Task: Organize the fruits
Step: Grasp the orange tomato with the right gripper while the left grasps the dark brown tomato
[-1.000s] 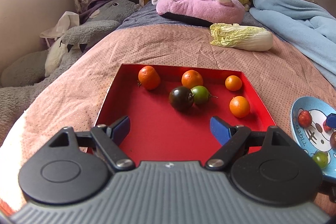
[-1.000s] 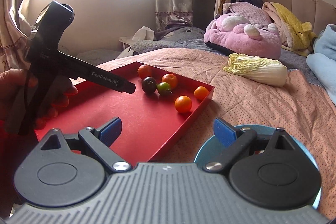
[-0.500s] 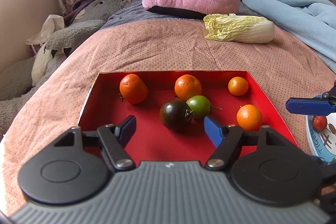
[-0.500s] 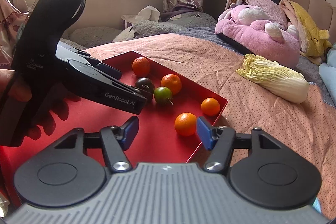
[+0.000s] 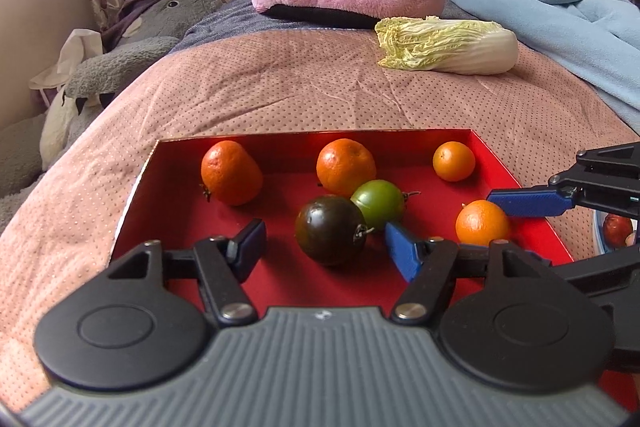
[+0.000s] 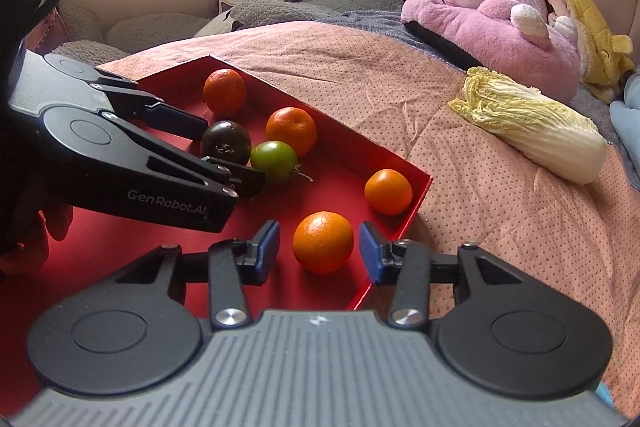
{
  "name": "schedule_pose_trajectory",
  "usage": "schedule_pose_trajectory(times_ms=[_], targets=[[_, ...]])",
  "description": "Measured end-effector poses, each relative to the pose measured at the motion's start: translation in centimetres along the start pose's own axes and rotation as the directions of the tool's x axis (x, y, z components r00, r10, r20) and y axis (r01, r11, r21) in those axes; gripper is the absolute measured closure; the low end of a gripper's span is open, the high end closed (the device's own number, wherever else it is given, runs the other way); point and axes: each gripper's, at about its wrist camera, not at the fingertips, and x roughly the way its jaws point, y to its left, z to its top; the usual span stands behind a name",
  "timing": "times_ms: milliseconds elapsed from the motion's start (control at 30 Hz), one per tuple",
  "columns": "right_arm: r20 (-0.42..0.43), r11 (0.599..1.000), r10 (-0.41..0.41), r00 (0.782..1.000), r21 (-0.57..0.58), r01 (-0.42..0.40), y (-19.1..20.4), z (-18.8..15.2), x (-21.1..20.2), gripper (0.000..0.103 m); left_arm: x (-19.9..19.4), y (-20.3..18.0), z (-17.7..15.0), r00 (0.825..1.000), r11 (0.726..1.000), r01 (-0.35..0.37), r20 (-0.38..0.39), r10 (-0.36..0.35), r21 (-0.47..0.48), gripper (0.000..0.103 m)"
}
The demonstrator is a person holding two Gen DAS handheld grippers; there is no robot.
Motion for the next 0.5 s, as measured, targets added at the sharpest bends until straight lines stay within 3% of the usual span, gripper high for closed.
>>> schedule_pose_trajectory(times_ms=[167, 300, 333, 500], targets=[[-0.010, 1.000, -0.006, 1.000, -0.009, 0.006, 0.1, 0.0, 0.2, 0.064, 0.2, 0.0, 0.0, 0.999, 0.999, 0.034, 0.011, -0.034, -0.005, 0.036], [-0.020, 1.000, 0.004, 1.000, 0.003, -0.004, 0.3, -0.1, -0.4, 0.064, -0.2, -0.3, -0.3, 0.999, 0.999, 0.044, 0.013, -0.044, 0.008, 0.053], [-0.022, 1.000, 0.009, 1.000, 0.008, -0.009, 0.5, -0.2, -0.7, 0.064, -0.3, -0.3, -0.4, 0.999, 0.999, 0.032, 0.013, -0.032, 0.011, 0.062], [-0.022, 0.999, 0.022, 1.000, 0.028, -0.021, 1.6, -1.3, -2.6, 0.064, -1.3, 0.5, -0.6, 0.998, 0.998, 0.056, -0.001, -0.056, -0.033, 0.063]])
